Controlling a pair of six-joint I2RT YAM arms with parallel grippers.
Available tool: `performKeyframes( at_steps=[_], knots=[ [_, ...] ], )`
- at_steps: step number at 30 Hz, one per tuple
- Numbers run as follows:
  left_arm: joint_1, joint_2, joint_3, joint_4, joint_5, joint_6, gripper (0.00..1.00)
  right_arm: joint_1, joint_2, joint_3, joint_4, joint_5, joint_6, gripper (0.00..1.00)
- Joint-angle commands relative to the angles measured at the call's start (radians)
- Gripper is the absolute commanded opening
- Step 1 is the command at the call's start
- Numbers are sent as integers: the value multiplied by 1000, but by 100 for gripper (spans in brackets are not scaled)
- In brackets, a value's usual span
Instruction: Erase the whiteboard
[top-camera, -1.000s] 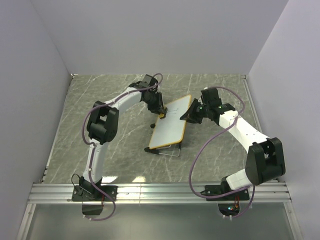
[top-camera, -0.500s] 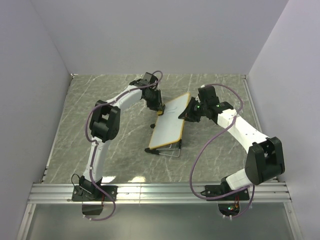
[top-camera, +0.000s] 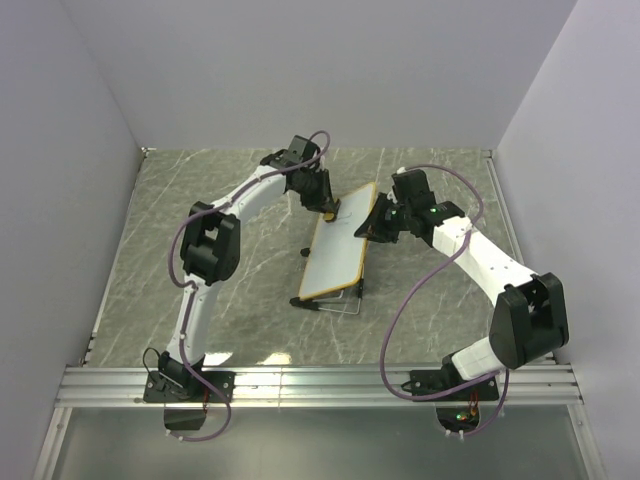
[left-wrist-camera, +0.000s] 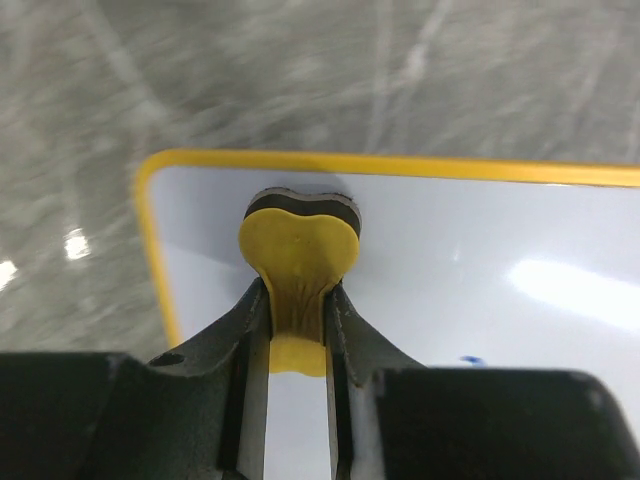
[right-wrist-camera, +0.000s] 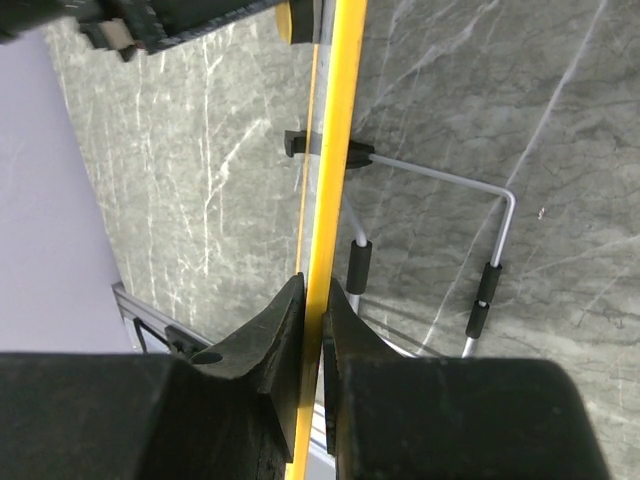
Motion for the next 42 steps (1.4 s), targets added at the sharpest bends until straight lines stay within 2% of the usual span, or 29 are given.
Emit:
performKeyframes(
  at_steps=[1, 6, 12, 19, 23, 29, 34, 42],
  knots=[
    [-113, -24, 56, 54, 150, -58, 0, 90, 66, -5, -18, -117, -101, 0],
    [-160, -44, 86, 48, 176, -93, 0, 96, 75, -2, -21, -115, -109, 0],
    [-207, -106, 37, 77, 182, -127, 0, 95, 82, -6, -20, -117, -116, 0],
    [-239, -126, 78, 71, 181, -155, 0, 96, 94, 5, -27, -121, -136, 0],
    [-230, -136, 14, 71, 119, -155, 0, 96, 102, 20, -41, -121, -147, 0],
    [-137, -126, -155, 115, 67, -173, 0, 96, 102, 31, -56, -123, -165, 0],
    [-69, -97, -239, 101, 13, -139, 0, 95, 98, 34, -73, -112, -191, 0],
    [-65, -65, -404, 163, 4, -135, 0, 95, 117, 49, -84, -114, -208, 0]
  ],
)
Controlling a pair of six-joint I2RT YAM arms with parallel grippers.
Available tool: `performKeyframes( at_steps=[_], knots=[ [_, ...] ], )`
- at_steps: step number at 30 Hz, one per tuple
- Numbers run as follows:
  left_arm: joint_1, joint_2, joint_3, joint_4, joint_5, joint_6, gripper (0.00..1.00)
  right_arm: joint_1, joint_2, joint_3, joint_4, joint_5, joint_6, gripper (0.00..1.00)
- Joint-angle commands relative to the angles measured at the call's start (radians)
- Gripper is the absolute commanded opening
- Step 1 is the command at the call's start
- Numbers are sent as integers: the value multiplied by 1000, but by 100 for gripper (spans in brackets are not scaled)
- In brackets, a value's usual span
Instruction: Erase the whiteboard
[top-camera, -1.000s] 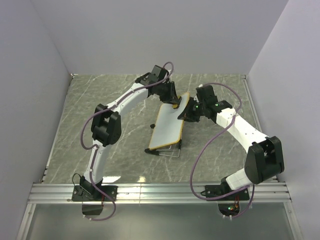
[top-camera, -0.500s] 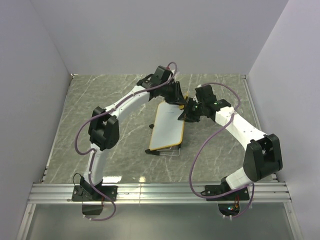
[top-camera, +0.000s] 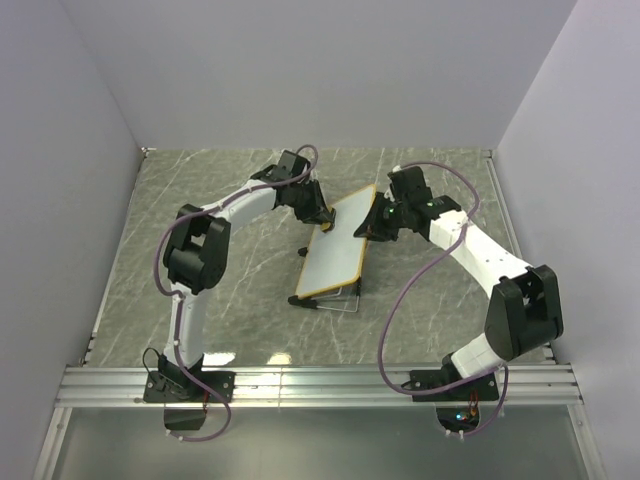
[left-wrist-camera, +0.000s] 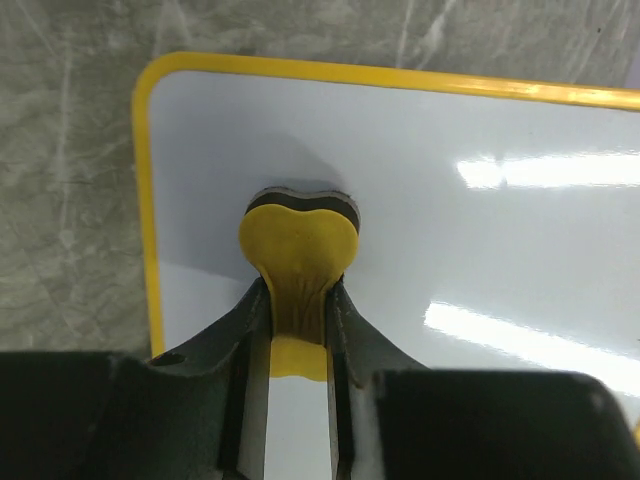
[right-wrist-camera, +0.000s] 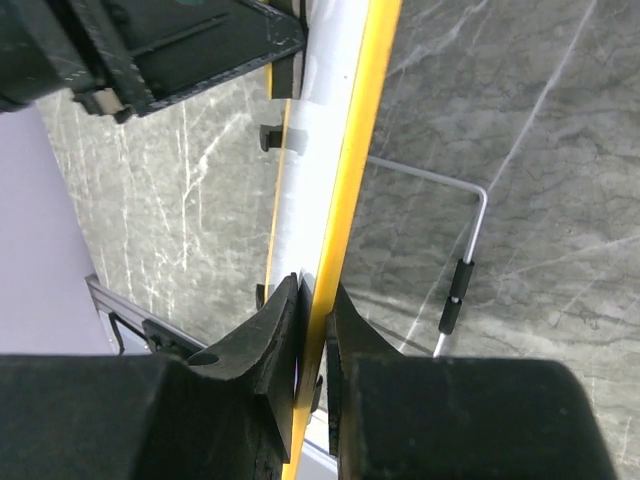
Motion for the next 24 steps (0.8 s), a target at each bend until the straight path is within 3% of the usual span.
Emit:
performKeyframes(
  at_steps=[1, 9, 14, 18, 24],
  knots=[
    [-66, 92, -81, -69, -31, 32, 0, 94, 75, 1, -28, -117, -144, 0],
    [-83, 70, 39, -140, -12, 40, 0, 95, 87, 12, -11, -125, -147, 0],
    [-159, 29, 149, -181, 34, 55, 0, 95, 102, 0, 14, -148, -136, 0],
    [-202, -14, 133, -149, 72, 32, 0, 95, 99, 3, 9, -145, -150, 0],
    [-136, -25, 1, -122, 43, 47, 0, 94, 59, -17, 7, -139, -155, 0]
  ],
)
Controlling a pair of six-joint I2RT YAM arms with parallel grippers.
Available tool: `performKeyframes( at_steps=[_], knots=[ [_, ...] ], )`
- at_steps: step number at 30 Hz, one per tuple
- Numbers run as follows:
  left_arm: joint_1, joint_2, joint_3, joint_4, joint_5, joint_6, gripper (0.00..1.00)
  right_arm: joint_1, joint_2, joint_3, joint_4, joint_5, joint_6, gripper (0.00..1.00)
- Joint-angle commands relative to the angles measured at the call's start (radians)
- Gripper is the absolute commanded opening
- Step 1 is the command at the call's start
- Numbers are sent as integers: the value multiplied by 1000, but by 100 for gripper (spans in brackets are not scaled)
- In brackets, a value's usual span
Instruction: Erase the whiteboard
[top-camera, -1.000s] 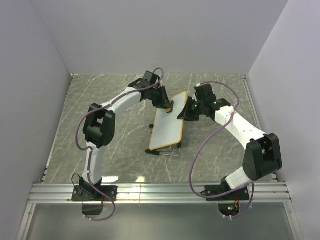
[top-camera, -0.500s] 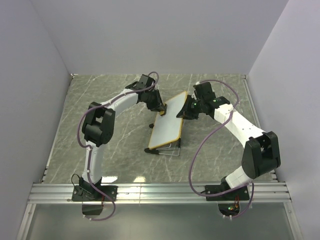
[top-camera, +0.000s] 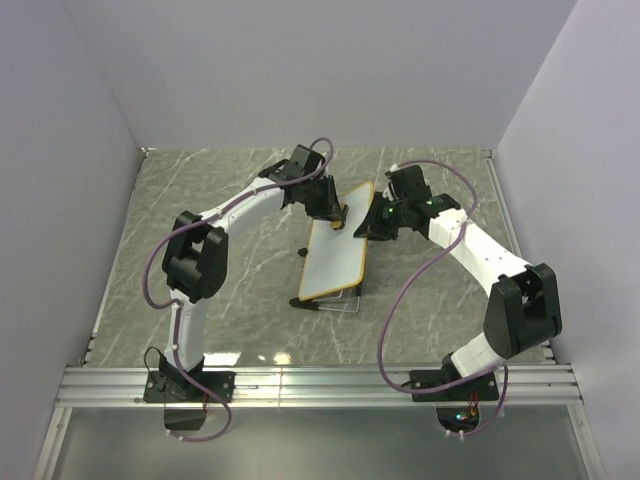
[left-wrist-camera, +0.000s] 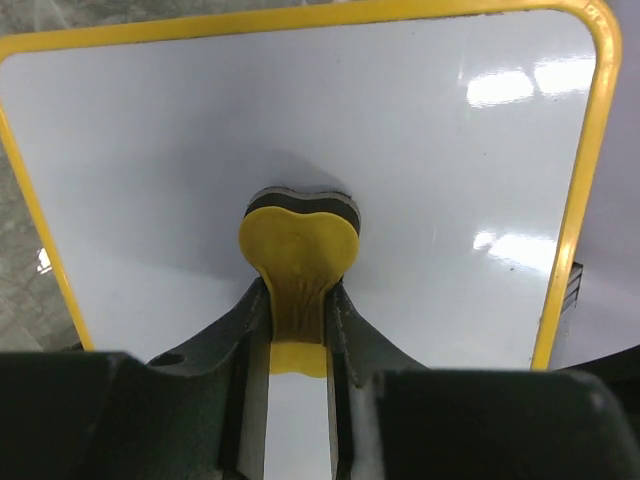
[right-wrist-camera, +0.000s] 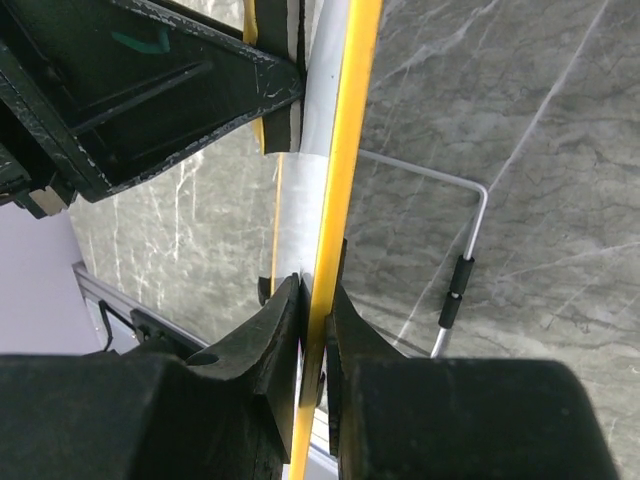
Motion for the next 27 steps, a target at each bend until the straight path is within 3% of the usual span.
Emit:
performKeyframes(
  at_steps=[1, 6, 10, 17, 21, 27],
  knots=[
    [-37, 48, -109, -11, 111, -5, 0, 94, 22, -51, 26, -120, -112, 0],
    [26, 106, -169, -28, 63, 41, 0, 95, -54, -93, 10, -114, -111, 0],
    [53, 54, -148, -43, 42, 47, 0, 94, -123, -105, -8, -96, -118, 0],
    [61, -23, 87, -175, -43, 44, 0, 95, -164, -131, -10, -91, -117, 0],
    [104, -83, 138, -219, -83, 35, 0, 95, -187, -120, -23, -94, -122, 0],
    [190, -204, -2, -250, -159, 29, 0, 95, -195, -139, -17, -106, -122, 0]
  ],
)
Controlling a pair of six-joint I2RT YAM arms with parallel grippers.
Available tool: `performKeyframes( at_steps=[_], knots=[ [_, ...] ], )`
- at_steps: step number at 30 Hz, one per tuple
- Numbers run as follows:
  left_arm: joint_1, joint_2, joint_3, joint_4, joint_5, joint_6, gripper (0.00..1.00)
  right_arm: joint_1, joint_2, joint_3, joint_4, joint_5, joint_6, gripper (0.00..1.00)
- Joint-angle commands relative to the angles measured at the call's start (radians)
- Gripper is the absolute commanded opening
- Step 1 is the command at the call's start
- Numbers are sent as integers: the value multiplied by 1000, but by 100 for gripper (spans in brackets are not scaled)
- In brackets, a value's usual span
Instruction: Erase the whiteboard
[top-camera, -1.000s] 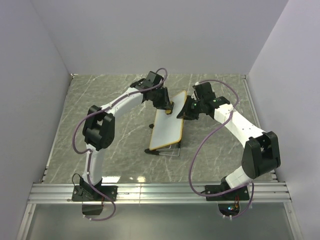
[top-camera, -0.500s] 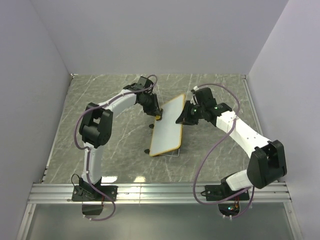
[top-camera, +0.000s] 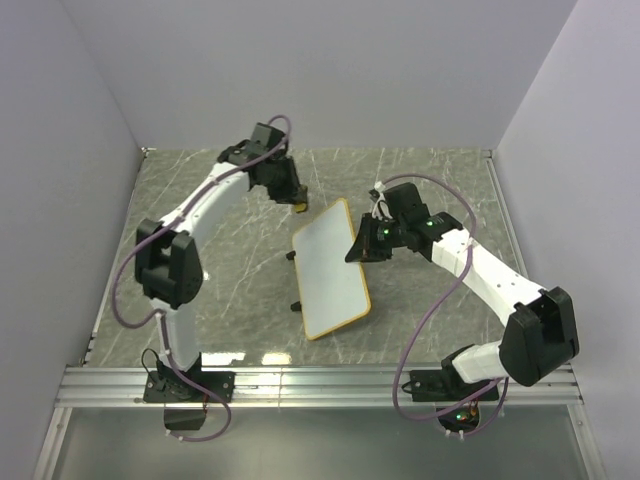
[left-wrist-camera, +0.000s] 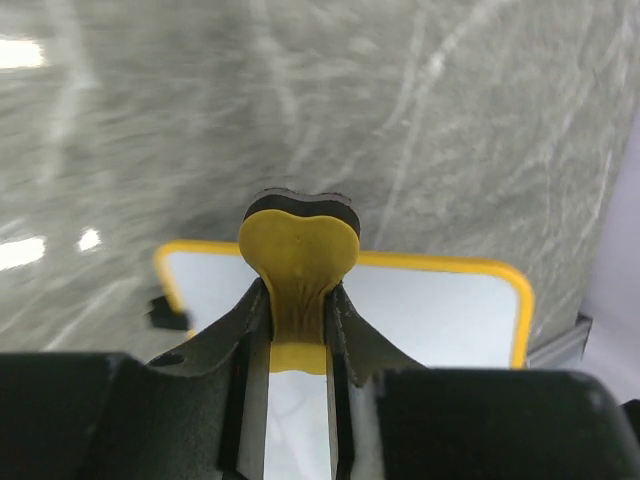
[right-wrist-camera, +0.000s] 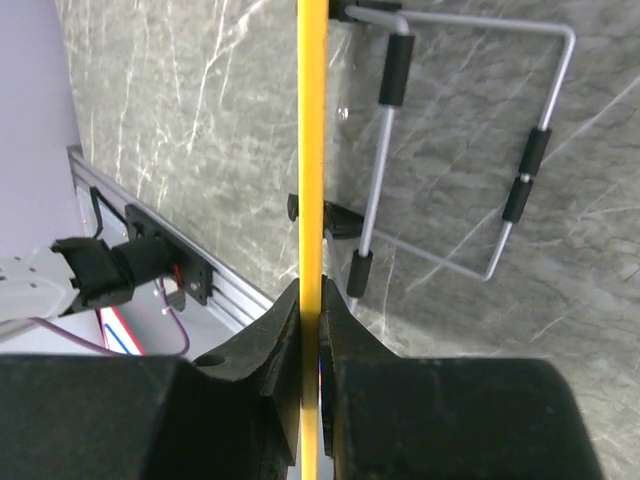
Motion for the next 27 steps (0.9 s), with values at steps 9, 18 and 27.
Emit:
performKeyframes(
  at_steps=[9, 18, 27],
  knots=[
    [78, -290, -360, -26, -230, -58, 0, 2, 1, -42, 4, -16, -55, 0],
    [78, -374, -609, -11, -304, -67, 1, 2, 41, 22, -5, 9, -64, 20],
    [78, -398, -784, 52, -337, -63, 32, 1, 38, 73, -33, 16, -81, 61]
  ],
)
